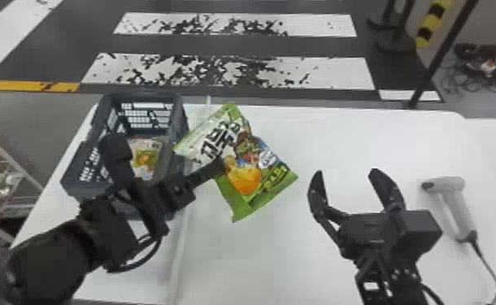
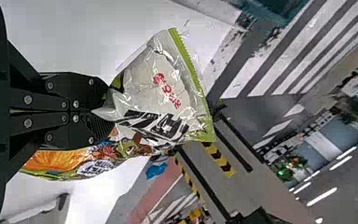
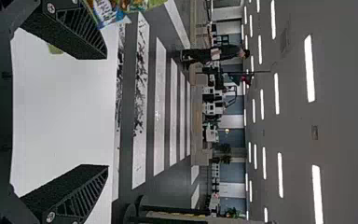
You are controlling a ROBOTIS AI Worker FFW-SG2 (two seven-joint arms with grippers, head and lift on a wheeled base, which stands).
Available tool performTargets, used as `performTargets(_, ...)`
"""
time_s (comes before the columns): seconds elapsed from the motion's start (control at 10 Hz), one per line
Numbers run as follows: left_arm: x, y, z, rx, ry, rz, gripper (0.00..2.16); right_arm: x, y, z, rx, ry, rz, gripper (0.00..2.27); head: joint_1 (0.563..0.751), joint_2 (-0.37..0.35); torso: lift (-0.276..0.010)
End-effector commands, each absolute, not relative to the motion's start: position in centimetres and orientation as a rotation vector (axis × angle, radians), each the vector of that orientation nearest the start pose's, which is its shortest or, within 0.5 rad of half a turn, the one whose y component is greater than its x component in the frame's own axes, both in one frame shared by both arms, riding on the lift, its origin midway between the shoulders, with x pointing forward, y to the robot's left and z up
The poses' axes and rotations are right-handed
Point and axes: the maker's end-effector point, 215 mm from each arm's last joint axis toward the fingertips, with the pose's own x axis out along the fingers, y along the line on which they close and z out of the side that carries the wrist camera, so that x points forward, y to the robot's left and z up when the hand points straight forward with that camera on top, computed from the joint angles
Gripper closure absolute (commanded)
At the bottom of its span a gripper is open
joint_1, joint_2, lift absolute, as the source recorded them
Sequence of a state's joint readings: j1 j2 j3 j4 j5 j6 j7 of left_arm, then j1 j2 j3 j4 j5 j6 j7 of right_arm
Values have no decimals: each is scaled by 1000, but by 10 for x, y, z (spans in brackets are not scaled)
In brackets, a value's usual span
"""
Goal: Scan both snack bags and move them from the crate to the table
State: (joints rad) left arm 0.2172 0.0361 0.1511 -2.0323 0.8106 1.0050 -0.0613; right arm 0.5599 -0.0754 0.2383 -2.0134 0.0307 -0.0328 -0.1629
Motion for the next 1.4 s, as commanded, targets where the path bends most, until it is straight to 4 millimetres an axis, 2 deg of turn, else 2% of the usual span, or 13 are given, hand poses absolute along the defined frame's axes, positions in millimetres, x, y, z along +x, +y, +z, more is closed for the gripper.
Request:
performTargets(0.0, 448, 87, -446, -655, 753, -453, 2138, 411, -139, -373, 15, 91, 78, 97, 695, -14, -88)
performTargets(0.1, 445, 67, -457, -670, 795, -508, 2138, 411, -141, -372, 16, 91, 72, 97, 695, -48, -88)
performTargets(0.2, 443, 45, -467, -683, 842, -564, 2037, 411, -141, -370, 18, 87, 71, 97, 695, -68, -88)
performTargets(0.3, 436, 30, -474, -684, 889, -603, 1494, 410, -141, -371, 18, 88, 71, 97, 695, -102, -88)
performTargets(0.4, 421, 18, -482, -651, 964, -645, 279, 410, -141, -371, 19, 88, 70, 97, 695, -126, -88)
performTargets(0.5, 418, 18, -491, -574, 988, -637, -2, 410, -141, -371, 18, 89, 70, 97, 695, -153, -88)
performTargets(0.7, 423, 28, -488, -450, 961, -601, 33, 410, -141, -371, 18, 89, 70, 97, 695, -166, -88)
performTargets(0.8, 426, 44, -492, -321, 942, -532, 33, 410, -142, -371, 17, 88, 69, 97, 695, -161, -88)
performTargets(0.9, 432, 63, -487, -213, 895, -455, 36, 410, -143, -373, 16, 93, 68, 97, 695, -145, -88)
performTargets(1.1, 452, 101, -448, -80, 706, -314, 56, 412, -143, -372, 21, 93, 69, 93, 695, -92, -88)
performTargets(1.3, 457, 131, -403, -42, 547, -246, 53, 413, -146, -375, 16, 104, 66, 73, 695, -53, -88)
